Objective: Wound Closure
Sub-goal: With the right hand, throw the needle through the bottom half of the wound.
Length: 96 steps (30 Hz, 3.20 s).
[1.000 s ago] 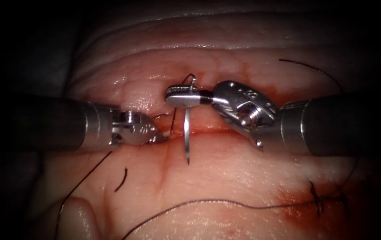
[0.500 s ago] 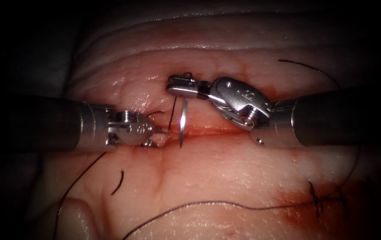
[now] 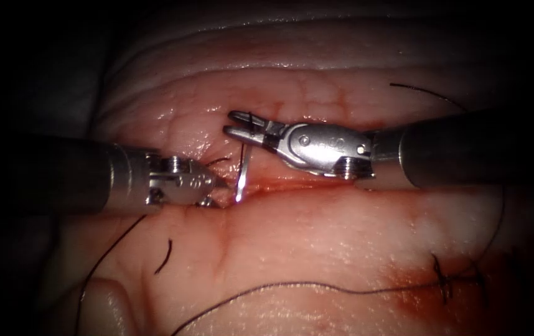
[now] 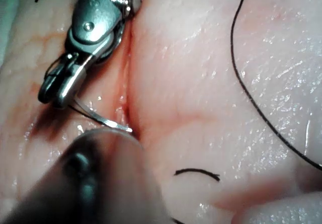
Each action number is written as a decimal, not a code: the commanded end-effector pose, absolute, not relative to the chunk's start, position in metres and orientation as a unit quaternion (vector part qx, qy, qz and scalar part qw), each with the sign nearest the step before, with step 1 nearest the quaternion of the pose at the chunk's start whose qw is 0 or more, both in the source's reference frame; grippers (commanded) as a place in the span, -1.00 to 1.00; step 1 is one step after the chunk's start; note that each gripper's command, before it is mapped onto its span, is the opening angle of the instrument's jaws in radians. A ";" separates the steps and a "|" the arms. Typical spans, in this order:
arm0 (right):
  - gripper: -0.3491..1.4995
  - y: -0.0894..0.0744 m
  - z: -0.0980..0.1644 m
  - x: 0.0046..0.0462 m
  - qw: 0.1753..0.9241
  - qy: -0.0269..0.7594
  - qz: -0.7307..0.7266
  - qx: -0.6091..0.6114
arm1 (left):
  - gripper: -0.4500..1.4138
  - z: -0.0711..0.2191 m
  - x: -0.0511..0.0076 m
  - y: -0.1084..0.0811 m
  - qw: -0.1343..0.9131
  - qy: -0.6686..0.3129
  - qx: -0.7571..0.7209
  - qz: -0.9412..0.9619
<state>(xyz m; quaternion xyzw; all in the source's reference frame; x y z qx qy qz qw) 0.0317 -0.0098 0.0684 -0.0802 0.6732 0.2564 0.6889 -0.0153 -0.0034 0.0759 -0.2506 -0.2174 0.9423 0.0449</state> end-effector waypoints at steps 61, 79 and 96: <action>-1.00 -0.008 0.071 0.0318 0.736 0.615 0.275 0.065 | -0.35 0.069 -0.0181 -0.010 0.101 -0.104 -0.325 0.935; -1.00 -0.007 0.070 0.0317 0.723 0.610 0.307 0.104 | -0.39 0.071 -0.0173 -0.010 0.102 -0.111 -0.322 0.935; -1.00 -0.007 0.071 0.0321 0.690 0.608 0.349 0.181 | -0.40 0.071 -0.0172 -0.010 0.102 -0.111 -0.322 0.935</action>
